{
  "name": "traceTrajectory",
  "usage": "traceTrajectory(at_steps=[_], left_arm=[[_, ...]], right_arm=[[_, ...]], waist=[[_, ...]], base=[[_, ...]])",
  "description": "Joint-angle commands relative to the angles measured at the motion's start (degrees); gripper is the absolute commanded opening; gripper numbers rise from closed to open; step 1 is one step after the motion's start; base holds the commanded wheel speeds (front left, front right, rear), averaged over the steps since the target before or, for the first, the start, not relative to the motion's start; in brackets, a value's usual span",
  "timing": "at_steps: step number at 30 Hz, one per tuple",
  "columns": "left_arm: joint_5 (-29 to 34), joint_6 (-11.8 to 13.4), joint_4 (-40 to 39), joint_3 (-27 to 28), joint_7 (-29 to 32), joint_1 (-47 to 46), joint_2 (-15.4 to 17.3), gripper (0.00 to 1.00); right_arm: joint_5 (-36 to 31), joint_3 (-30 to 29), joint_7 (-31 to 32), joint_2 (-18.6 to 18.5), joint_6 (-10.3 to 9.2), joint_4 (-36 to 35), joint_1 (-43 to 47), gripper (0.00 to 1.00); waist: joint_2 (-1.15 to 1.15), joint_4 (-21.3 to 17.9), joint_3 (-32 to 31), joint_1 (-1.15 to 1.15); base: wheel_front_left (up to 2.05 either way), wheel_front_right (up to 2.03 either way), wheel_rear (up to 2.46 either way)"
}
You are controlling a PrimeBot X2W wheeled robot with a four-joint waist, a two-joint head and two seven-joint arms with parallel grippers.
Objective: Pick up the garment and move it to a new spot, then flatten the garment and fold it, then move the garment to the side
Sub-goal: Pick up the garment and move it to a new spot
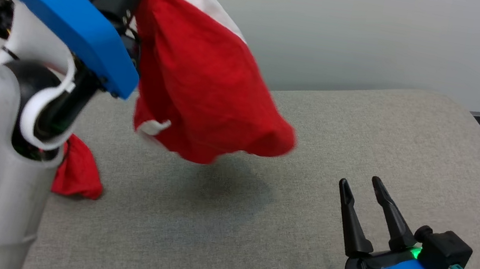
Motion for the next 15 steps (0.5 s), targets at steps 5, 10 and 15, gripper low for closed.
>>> traceTrajectory(at_steps=[5,10,15], left_arm=[[-1.8,0.7,3.9,0.6,-6.2,11.7,-2.7,0.00],[-1.8,0.6,15.5,2.3,-14.0,22.9,-2.6,0.00],[0.2,-0.3,28.8,2.5,-22.5,26.5,-2.3,0.00]], right_arm=[[-0.4,-2.0,-0.2,-1.0,0.01,-0.9,0.1,1.00],[-0.5,-2.4,-0.2,-1.3,0.01,-1.7,-0.8,1.00],[-0.6,-2.5,-0.2,-1.4,0.01,-1.8,-1.5,1.00]], waist=[[0.00,-1.0,1.8,0.00],[0.00,-1.2,4.7,0.00],[0.00,-0.7,6.2,0.00]], base=[[0.00,0.00,0.00],[0.00,0.00,0.00],[0.00,0.00,0.00]])
